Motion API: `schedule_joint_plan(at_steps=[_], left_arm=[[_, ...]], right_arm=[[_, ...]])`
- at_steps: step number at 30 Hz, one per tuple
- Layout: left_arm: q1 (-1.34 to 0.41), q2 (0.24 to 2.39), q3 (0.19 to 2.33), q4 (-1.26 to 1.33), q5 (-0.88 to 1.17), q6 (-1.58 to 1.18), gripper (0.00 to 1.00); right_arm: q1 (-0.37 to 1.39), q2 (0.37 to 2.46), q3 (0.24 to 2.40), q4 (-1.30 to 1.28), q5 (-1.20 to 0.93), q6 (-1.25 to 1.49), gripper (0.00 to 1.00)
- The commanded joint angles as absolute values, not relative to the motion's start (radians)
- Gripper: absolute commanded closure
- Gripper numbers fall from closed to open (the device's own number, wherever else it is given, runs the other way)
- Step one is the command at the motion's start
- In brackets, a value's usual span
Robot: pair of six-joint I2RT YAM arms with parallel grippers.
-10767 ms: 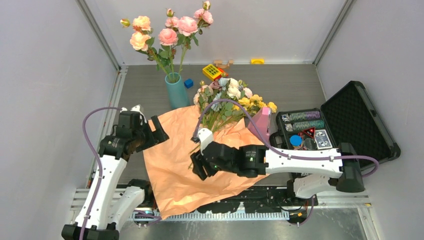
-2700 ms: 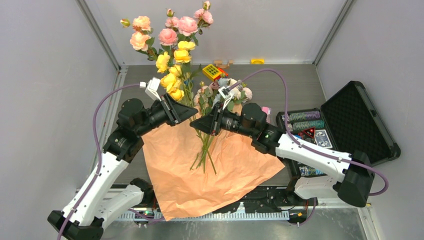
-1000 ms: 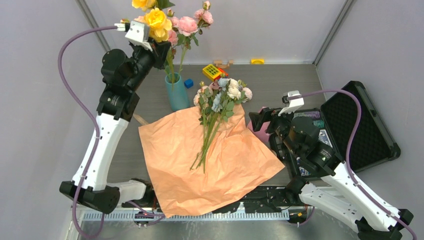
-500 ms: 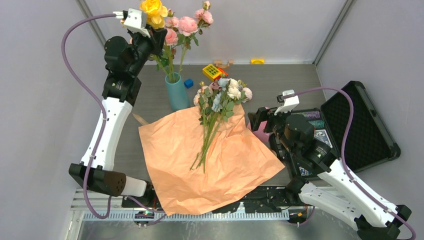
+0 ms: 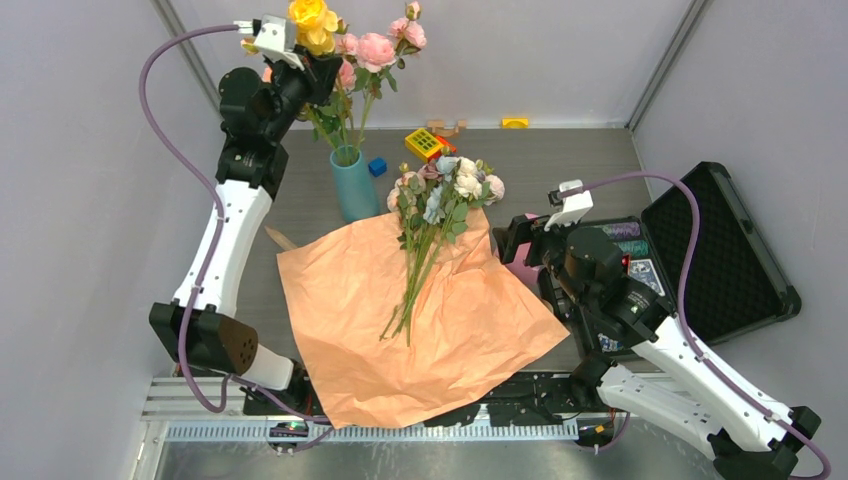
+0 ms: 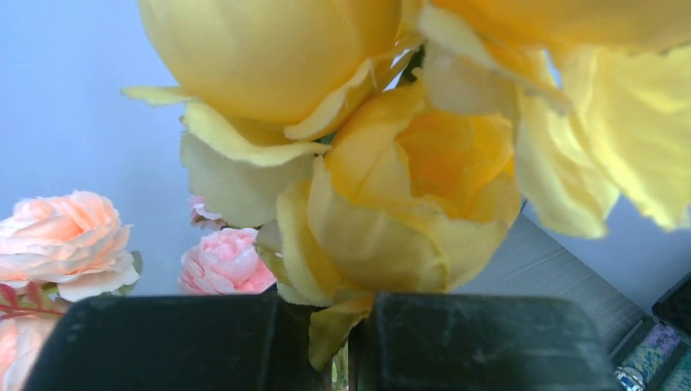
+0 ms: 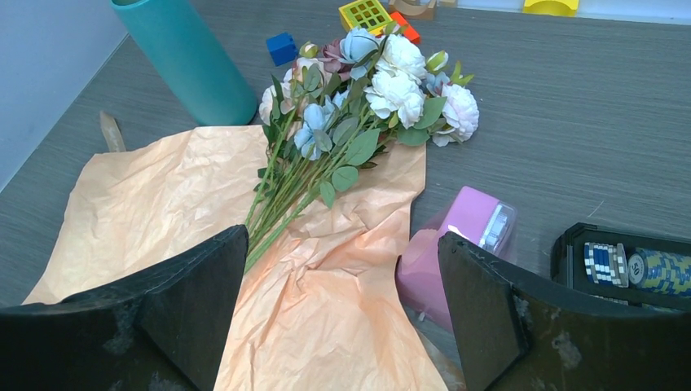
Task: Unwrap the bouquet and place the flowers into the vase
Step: Insert the fake flower into the vase.
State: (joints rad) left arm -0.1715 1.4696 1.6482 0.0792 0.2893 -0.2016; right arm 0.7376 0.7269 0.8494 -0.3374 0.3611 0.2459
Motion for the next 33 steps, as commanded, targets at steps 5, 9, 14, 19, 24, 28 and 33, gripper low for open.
schedule_joint_plan(at_steps=[5, 9, 14, 19, 24, 28, 33], left_arm=[[-0.163, 1.49, 1.6, 0.188, 0.351, -0.188, 1.0], [-0.163, 1.51, 1.565, 0.217, 0.375, -0.192, 1.0], [-0.163, 1.53, 1.513, 0.242, 0.405, -0.199, 1.0], [-0.163, 1.544, 1.469, 0.25, 0.402, -0.182, 1.0], [-0.163, 1.561, 1.447, 0.242, 0.404, -0.167, 1.0], [-0.163, 1.575, 1.432, 0.233, 0.407, -0.159, 1.0], [-0.163, 1.601, 1.424, 0.213, 0.405, -0.141, 1.0]], right_arm=[[0.734, 0.721, 0.842, -0.303, 0.358, 0.248, 0.09], [0.733, 0.717, 0.834, -0.304, 0.355, 0.252, 0.09], [0.733, 0.712, 0.826, -0.304, 0.352, 0.257, 0.09], [0.733, 0.714, 0.824, -0.303, 0.34, 0.259, 0.09], [0.733, 0.72, 0.821, -0.297, 0.323, 0.263, 0.09], [0.733, 0.725, 0.815, -0.289, 0.316, 0.267, 0.09], [0.733, 0.73, 0.814, -0.283, 0.305, 0.269, 0.09]])
